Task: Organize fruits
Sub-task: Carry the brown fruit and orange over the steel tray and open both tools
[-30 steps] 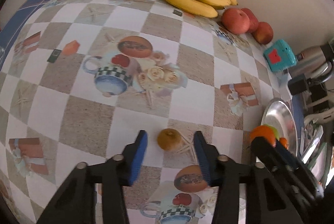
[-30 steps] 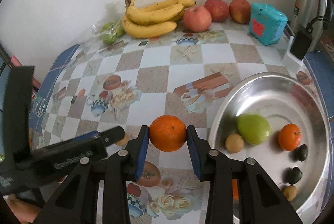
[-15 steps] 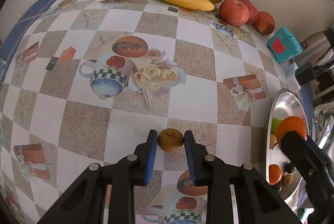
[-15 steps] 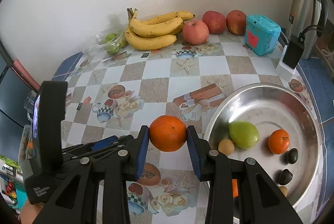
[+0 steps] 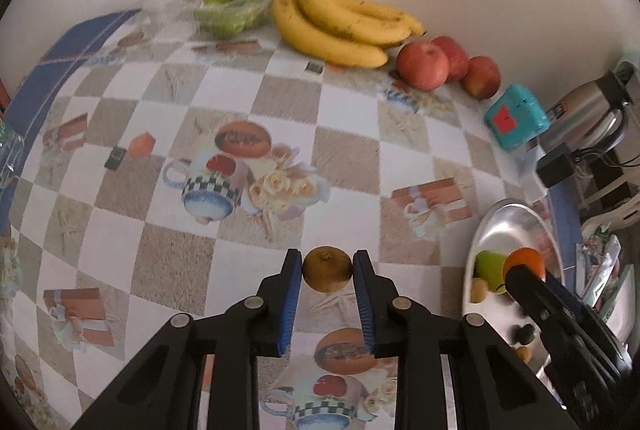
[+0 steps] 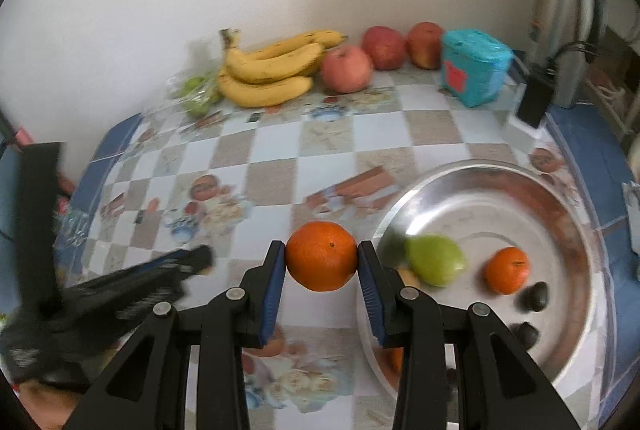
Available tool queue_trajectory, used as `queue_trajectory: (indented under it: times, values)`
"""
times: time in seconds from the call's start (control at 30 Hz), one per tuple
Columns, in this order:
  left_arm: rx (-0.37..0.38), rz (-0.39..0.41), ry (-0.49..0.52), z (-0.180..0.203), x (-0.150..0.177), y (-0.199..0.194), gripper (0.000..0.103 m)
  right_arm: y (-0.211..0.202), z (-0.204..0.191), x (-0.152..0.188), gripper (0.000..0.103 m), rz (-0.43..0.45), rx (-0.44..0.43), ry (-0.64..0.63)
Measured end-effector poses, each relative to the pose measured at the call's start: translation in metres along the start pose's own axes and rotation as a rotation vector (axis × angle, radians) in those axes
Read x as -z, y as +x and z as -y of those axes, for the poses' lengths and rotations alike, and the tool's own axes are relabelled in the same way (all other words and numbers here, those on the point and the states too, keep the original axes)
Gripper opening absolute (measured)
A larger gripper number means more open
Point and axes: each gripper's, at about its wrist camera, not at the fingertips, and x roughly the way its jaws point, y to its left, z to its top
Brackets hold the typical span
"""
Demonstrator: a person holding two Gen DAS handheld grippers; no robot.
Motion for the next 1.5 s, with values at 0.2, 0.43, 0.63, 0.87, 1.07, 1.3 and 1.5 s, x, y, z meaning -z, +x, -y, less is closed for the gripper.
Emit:
queue_trajectory:
  times: [0.2, 0.43, 0.63, 0.87, 1.07, 1.3, 1.5]
  values:
    - [0.049, 0.022, 0.060, 0.029, 0.001, -0.013, 0.028, -0.007, 0.052, -0.002, 0.038, 0.008, 0.078, 0.132]
    - [0.165, -0.009, 0.199, 0.090, 0.019, -0.015, 0.028, -0.020, 0.106, 0.001, 0.038, 0.039, 0.180, 0.234]
    - [0.191, -0.030, 0.312, 0.132, 0.039, -0.005, 0.028, -0.023, 0.134, 0.003, 0.038, 0.061, 0.225, 0.270]
    - [0.175, -0.069, 0.352, 0.146, 0.055, 0.017, 0.028, -0.008, 0.148, 0.006, 0.038, 0.057, 0.234, 0.281]
    - [0.151, -0.092, 0.354, 0.146, 0.060, 0.029, 0.028, 0.006, 0.157, 0.012, 0.038, 0.023, 0.234, 0.296]
    - [0.146, -0.097, 0.346, 0.146, 0.060, 0.030, 0.029, 0.011, 0.160, 0.015, 0.039, 0.004, 0.234, 0.313]
    - [0.153, -0.095, 0.350, 0.149, 0.060, 0.028, 0.033, 0.008, 0.160, 0.012, 0.044, 0.016, 0.233, 0.313]
